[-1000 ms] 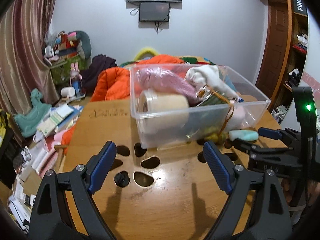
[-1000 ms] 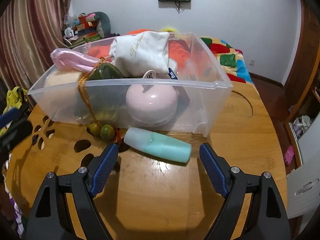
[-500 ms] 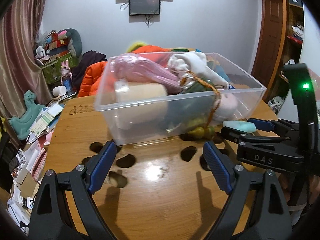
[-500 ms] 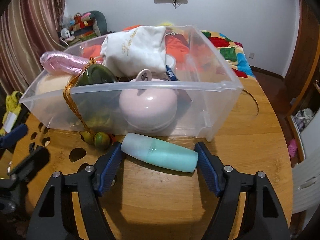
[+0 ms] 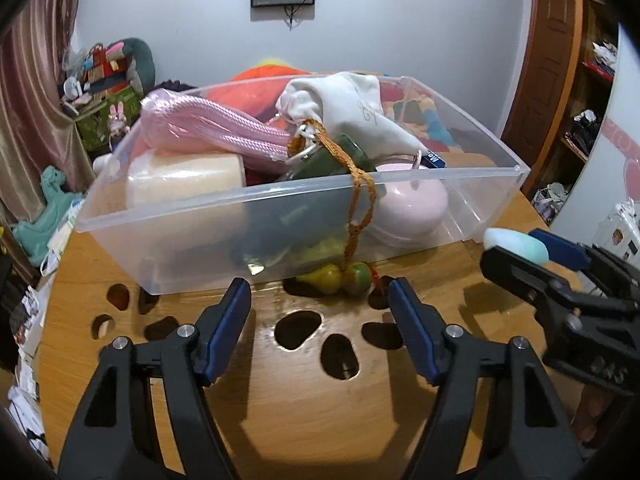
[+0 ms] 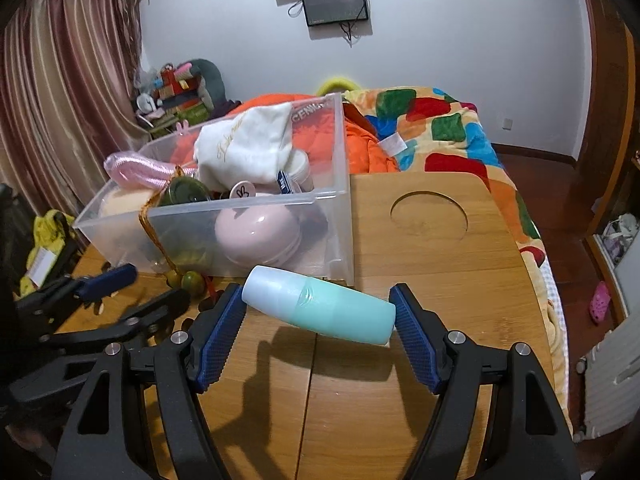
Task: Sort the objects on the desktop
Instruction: 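Grasp the mint-green tube with the right gripper while the left grasps the gourd bead charm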
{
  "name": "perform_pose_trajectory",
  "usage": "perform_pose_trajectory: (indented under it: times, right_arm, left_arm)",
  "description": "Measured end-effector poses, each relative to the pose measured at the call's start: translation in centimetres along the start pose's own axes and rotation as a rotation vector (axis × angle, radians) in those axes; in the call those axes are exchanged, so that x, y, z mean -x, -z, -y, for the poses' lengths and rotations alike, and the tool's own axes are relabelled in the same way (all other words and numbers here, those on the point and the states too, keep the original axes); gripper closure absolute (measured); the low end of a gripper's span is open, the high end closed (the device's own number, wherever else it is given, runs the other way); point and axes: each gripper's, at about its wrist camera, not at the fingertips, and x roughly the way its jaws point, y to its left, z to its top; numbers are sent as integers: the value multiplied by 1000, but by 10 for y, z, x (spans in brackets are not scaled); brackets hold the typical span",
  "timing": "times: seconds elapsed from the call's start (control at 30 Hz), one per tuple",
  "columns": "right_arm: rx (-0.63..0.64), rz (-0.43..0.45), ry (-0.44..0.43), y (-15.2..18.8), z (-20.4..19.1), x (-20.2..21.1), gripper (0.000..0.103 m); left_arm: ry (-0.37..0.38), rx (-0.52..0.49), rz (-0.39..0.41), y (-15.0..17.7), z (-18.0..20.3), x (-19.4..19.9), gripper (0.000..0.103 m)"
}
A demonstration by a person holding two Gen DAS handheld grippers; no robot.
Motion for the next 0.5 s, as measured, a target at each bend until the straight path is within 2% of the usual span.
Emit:
perform_pose_trajectory:
  times: [0.1, 0.2, 0.5]
  right_arm:
    - [5, 3, -18, 2, -2, 0, 32]
    - [1, 3, -46, 2, 0, -1, 32]
    - [3, 0, -78, 6, -1, -3, 32]
  left_arm:
    - [-29, 4, -12, -2, 4, -5, 34]
    - [-53, 7, -23, -4, 9, -10, 44]
    - [-76, 2, -46, -4, 19, -17, 46]
